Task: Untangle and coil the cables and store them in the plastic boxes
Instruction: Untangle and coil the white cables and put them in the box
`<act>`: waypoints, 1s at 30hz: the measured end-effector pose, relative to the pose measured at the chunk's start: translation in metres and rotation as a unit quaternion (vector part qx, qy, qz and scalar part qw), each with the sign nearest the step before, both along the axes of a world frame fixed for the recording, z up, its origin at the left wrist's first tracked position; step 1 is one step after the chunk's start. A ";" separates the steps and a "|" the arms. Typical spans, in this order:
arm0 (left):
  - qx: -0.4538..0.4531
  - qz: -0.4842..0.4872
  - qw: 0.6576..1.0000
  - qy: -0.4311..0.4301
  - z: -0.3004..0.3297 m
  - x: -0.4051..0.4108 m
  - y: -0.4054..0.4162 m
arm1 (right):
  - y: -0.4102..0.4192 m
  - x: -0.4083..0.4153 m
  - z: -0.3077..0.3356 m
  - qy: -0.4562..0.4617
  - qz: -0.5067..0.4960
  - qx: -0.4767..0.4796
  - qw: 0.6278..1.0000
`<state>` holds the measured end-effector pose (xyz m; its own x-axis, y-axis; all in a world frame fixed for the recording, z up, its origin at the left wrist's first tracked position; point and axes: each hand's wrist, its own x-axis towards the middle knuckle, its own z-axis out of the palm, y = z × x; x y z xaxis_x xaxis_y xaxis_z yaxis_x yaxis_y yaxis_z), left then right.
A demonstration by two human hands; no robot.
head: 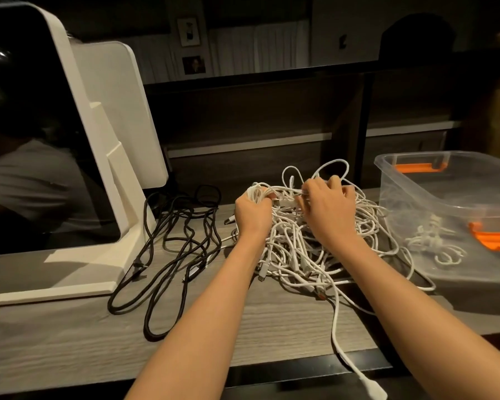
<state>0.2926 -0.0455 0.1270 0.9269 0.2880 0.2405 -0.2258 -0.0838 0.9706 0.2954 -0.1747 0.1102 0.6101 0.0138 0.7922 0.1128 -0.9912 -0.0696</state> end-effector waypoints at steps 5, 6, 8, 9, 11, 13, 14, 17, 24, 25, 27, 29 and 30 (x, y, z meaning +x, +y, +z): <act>-0.085 0.043 0.995 0.002 0.000 0.004 0.008 | -0.013 -0.001 0.000 0.094 -0.064 0.072 0.991; -0.090 0.043 0.995 0.008 0.000 0.005 0.009 | -0.014 -0.001 0.000 0.114 -0.068 0.073 0.988; -0.082 0.034 0.996 0.017 -0.001 0.006 0.009 | -0.011 -0.003 0.001 0.130 -0.053 0.051 0.989; -0.071 0.028 0.997 0.021 -0.001 0.007 0.008 | -0.010 -0.003 0.002 0.132 -0.040 0.047 0.989; -0.048 0.018 0.998 0.022 0.000 0.006 0.007 | -0.006 -0.005 0.005 0.114 -0.021 0.041 0.992; -0.038 0.000 0.999 0.012 0.001 0.004 0.007 | -0.005 -0.005 0.003 0.073 -0.012 0.025 0.997; -0.033 -0.001 0.999 0.005 0.001 0.004 0.008 | -0.005 -0.005 0.002 0.040 -0.007 0.019 0.999; -0.016 0.010 0.999 -0.033 0.003 0.003 0.008 | -0.002 -0.004 0.003 -0.092 0.041 0.010 0.995; 0.024 -0.003 0.996 -0.091 0.000 0.002 0.010 | 0.001 0.000 -0.005 0.069 0.197 0.094 0.973; 0.026 -0.006 0.995 -0.099 0.000 0.002 0.009 | 0.000 0.003 -0.007 0.092 0.181 0.107 0.973; 0.030 -0.010 0.994 -0.106 0.000 0.002 0.008 | 0.000 0.004 -0.007 0.125 0.162 0.107 0.973; 0.038 -0.007 0.995 -0.097 0.001 0.003 0.009 | 0.001 0.004 -0.005 0.159 0.139 0.089 0.973; 0.049 -0.004 0.995 -0.088 0.000 0.003 0.009 | 0.002 0.003 -0.005 0.179 0.123 0.080 0.973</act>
<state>0.2959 -0.0364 0.1271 0.8700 0.2472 0.4265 -0.3933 -0.1735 0.9029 0.2984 -0.1724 0.1056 0.8413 0.0871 0.5334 0.2844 -0.9106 -0.2998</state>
